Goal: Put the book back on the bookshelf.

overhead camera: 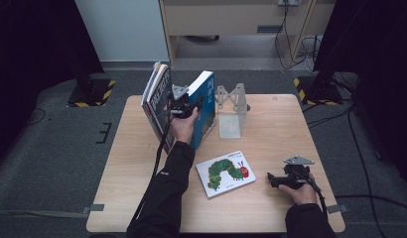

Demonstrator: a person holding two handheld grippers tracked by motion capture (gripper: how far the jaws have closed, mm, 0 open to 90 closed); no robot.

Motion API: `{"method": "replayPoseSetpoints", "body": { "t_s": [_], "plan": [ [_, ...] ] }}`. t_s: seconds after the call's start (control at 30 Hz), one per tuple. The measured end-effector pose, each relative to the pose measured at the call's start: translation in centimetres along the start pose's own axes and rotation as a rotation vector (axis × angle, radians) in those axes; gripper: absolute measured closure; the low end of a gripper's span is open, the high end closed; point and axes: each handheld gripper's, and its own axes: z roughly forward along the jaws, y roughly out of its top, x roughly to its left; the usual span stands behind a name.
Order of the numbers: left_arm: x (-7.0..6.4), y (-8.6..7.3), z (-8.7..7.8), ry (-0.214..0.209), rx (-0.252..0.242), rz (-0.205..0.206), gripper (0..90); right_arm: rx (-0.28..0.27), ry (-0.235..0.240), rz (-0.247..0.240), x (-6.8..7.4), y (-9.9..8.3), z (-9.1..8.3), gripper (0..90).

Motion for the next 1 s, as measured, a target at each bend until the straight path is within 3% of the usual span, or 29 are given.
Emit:
{"method": "replayPoseSetpoints", "body": {
  "t_s": [0.27, 0.4, 0.73, 1.0],
  "plan": [
    [0.1, -0.7, -1.1, 0.006, 0.005, 0.007, 58.7, 0.000, 0.000, 0.000, 0.0, 0.0, 0.0, 1.5],
    [-0.2, -0.8, -1.5, 0.011, 0.006, 0.032, 58.6, 0.000, 0.000, 0.000, 0.0, 0.0, 0.0, 1.5],
    [-1.0, -1.6, -2.5, 0.015, -0.004, 0.047, 57.1, 0.000, 0.000, 0.000, 0.0, 0.0, 0.0, 1.5],
    [-2.1, -1.5, -1.9, 0.033, -0.010, 0.021, 57.8, 0.000, 0.000, 0.000, 0.0, 0.0, 0.0, 1.5]
  ]
}}
